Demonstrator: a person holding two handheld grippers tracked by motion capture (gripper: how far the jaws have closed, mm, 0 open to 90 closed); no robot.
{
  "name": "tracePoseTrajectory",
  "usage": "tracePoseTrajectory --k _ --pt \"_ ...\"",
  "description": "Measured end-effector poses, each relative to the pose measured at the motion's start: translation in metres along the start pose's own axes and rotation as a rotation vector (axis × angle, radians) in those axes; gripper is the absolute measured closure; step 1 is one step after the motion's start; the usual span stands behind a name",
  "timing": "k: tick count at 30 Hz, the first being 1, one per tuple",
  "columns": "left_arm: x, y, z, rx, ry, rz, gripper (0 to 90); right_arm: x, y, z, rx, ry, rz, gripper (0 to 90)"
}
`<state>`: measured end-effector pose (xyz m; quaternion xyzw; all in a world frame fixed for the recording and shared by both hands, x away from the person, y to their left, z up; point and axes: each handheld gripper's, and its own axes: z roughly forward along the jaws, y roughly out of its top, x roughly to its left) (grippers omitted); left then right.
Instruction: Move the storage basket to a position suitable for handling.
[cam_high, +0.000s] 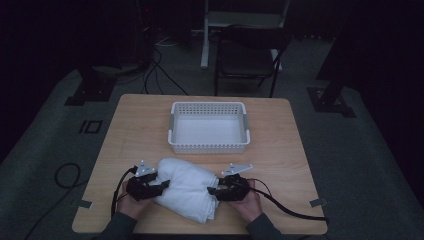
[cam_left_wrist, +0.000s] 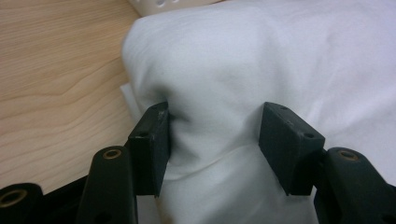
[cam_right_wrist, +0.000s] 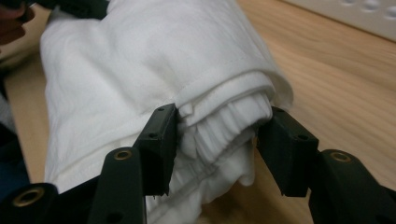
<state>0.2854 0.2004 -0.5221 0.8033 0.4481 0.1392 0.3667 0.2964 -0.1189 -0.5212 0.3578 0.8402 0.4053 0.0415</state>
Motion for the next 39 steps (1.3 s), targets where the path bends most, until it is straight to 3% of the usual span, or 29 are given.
tracePoseTrajectory --k 14,26,32,35,39 --pt "-0.03 0.026 0.029 0.003 -0.043 0.051 43.2 -0.044 -0.002 -0.02 -0.045 -0.181 0.05 43.8" --pt "-0.046 0.038 0.042 -0.003 -0.088 0.075 43.2 -0.07 0.0 -0.029 -0.071 -0.292 0.087 41.4" --pt "-0.043 0.042 0.036 -0.021 -0.088 0.083 42.1 -0.071 0.0 -0.031 -0.079 -0.306 0.091 40.9" --pt "-0.043 0.044 0.029 -0.032 -0.067 0.096 40.7 -0.071 -0.001 -0.032 -0.083 -0.301 0.096 40.0" --pt "-0.039 0.044 0.021 -0.064 -0.059 0.083 39.3 -0.069 -0.001 -0.036 -0.094 -0.302 0.094 37.2"
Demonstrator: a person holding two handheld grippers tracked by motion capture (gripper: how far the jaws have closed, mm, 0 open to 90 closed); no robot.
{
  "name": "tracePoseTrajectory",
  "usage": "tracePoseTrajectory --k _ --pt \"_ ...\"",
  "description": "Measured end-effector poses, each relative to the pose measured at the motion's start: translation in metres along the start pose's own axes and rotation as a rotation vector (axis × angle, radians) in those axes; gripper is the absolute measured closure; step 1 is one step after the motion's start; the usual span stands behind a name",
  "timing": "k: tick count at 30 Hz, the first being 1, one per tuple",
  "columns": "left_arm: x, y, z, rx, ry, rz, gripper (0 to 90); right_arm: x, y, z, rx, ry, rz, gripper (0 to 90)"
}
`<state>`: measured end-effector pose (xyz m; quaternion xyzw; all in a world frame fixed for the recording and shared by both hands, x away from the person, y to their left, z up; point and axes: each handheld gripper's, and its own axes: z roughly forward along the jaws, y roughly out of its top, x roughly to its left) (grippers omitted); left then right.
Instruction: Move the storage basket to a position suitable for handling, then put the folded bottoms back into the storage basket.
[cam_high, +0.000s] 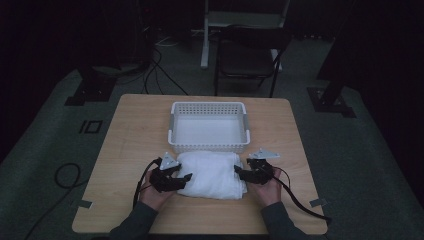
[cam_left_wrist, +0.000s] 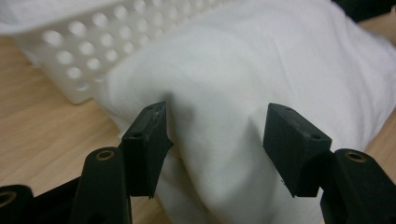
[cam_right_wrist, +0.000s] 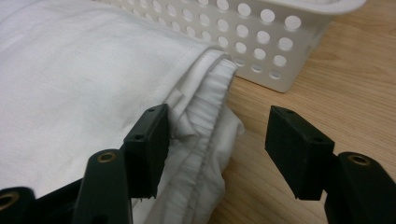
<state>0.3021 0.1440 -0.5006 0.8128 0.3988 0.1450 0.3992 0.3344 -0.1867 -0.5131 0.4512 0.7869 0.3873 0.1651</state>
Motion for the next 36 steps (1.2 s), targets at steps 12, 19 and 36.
tracePoseTrajectory --k 12,19,36 --pt "0.009 0.003 -0.003 -0.047 0.019 -0.083 26.3 0.011 0.004 -0.005 -0.03 0.04 -0.041 17.0" --pt "0.008 0.003 0.015 -0.001 0.036 -0.107 14.1 0.018 0.003 0.007 0.01 0.042 -0.046 10.2" --pt "0.013 -0.007 0.032 0.052 0.018 -0.122 11.1 0.016 -0.002 0.018 0.062 0.07 -0.019 9.8"
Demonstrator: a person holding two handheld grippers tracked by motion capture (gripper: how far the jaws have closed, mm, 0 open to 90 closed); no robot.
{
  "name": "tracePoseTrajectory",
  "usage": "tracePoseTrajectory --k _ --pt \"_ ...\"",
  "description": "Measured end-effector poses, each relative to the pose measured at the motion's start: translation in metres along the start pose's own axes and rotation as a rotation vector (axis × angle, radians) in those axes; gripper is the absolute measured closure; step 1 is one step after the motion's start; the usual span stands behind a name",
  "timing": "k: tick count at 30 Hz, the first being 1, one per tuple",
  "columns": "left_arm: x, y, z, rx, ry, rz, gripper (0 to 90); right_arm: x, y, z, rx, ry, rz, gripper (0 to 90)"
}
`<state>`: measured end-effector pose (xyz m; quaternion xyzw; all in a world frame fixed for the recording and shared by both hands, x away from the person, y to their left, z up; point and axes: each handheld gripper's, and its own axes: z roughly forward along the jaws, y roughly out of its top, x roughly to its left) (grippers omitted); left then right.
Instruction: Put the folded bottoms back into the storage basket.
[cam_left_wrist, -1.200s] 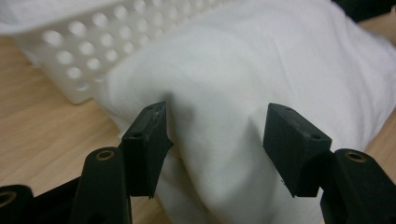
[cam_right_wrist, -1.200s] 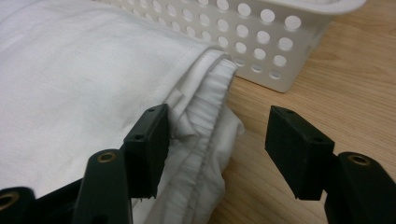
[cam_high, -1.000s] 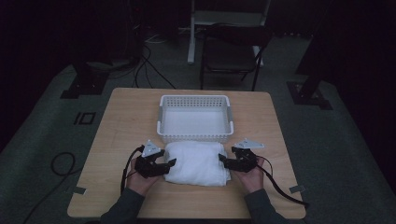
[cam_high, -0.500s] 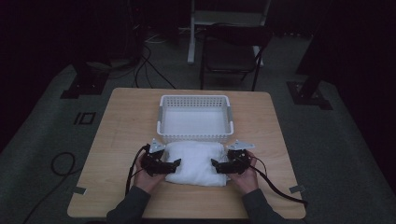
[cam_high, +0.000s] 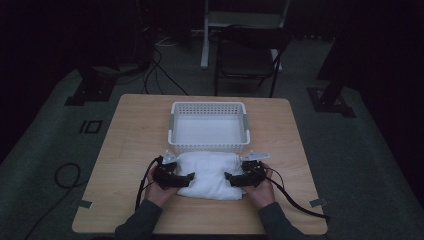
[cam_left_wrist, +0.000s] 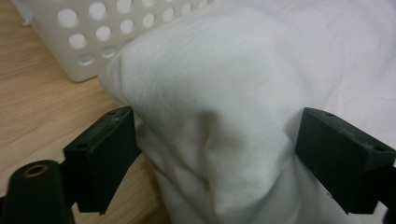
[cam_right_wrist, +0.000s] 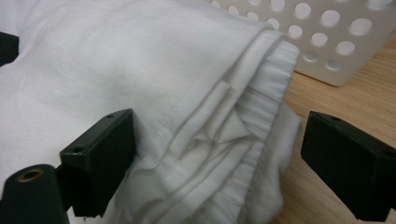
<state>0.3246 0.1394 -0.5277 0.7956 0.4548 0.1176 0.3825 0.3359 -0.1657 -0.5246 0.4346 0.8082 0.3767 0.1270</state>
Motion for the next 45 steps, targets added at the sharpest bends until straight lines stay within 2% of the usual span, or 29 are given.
tracePoseTrajectory --k 4,9,13,17,26,32,35,42,45 --pt "0.002 -0.001 0.003 0.011 -0.01 -0.007 9.7 -0.002 -0.001 0.002 -0.001 0.009 0.008 9.6" --pt "0.004 -0.002 0.005 0.013 -0.017 -0.006 8.9 -0.007 -0.003 0.004 0.007 0.045 0.056 9.0" --pt "0.005 -0.004 0.006 0.014 -0.021 -0.01 8.2 -0.008 -0.003 0.005 0.009 0.047 0.053 8.9" --pt "0.006 -0.005 0.008 0.013 -0.027 -0.012 7.6 -0.009 -0.004 0.007 0.016 0.057 0.069 9.0" --pt "0.014 -0.009 0.014 0.034 -0.076 -0.061 3.5 -0.011 -0.005 0.01 0.024 0.077 0.081 9.0" --pt "0.019 -0.011 0.018 0.039 -0.111 -0.089 2.2 -0.014 -0.006 0.012 0.028 0.109 0.104 9.0" --pt "0.019 -0.011 0.018 0.04 -0.118 -0.083 2.3 -0.018 -0.008 0.014 0.03 0.144 0.133 9.0" --pt "0.02 -0.011 0.018 0.038 -0.144 -0.075 2.5 -0.023 -0.01 0.019 0.05 0.194 0.179 9.0" --pt "0.019 -0.011 0.018 0.04 -0.156 -0.072 2.7 -0.023 -0.011 0.019 0.045 0.199 0.178 9.0"
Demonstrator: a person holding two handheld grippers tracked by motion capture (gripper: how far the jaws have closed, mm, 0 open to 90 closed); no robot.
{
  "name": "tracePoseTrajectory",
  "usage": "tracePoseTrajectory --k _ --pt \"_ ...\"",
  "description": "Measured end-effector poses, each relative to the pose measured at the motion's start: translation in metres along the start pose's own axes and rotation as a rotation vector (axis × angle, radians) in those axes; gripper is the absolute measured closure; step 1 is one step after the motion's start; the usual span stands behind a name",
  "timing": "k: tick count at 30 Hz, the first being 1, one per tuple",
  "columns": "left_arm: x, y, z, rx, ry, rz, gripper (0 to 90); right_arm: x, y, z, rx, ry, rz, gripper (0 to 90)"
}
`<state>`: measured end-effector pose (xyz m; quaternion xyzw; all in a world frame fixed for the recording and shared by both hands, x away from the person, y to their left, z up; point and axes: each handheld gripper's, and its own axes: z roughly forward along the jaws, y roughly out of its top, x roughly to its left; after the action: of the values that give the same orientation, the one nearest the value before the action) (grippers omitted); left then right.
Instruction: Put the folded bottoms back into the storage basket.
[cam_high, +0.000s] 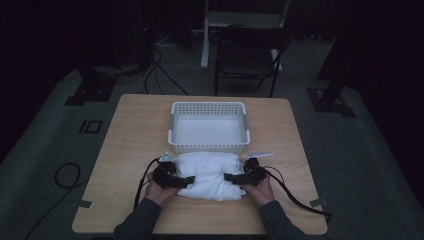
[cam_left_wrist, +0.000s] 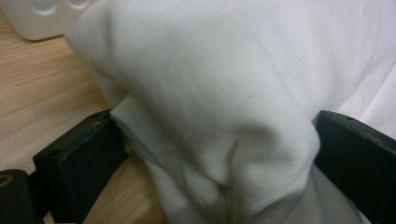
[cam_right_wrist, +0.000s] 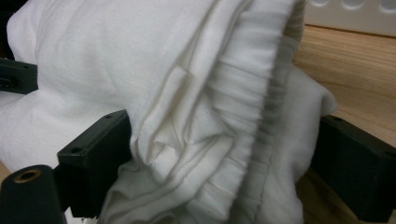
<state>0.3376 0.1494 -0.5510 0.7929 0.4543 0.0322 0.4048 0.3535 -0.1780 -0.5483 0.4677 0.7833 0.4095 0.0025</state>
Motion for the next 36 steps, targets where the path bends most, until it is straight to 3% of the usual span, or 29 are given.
tracePoseTrajectory --k 16,22,31,36 --pt "0.0005 0.0002 -0.0007 0.002 -0.059 -0.01 11.7 0.0024 0.0009 0.0068 -0.011 0.056 -0.032 10.1" --pt "0.0011 0.0002 -0.0012 0.005 -0.072 -0.013 15.9 0.0014 0.0014 0.0078 -0.012 0.084 -0.034 15.1" --pt "0.0045 -0.002 -0.002 -0.001 -0.129 -0.056 31.7 -0.0003 0.0029 0.008 0.004 0.119 -0.021 23.8" --pt "0.0047 -0.0027 -0.0017 -0.001 -0.135 -0.059 38.6 0.0001 0.0034 0.0083 0.01 0.121 -0.028 26.2"
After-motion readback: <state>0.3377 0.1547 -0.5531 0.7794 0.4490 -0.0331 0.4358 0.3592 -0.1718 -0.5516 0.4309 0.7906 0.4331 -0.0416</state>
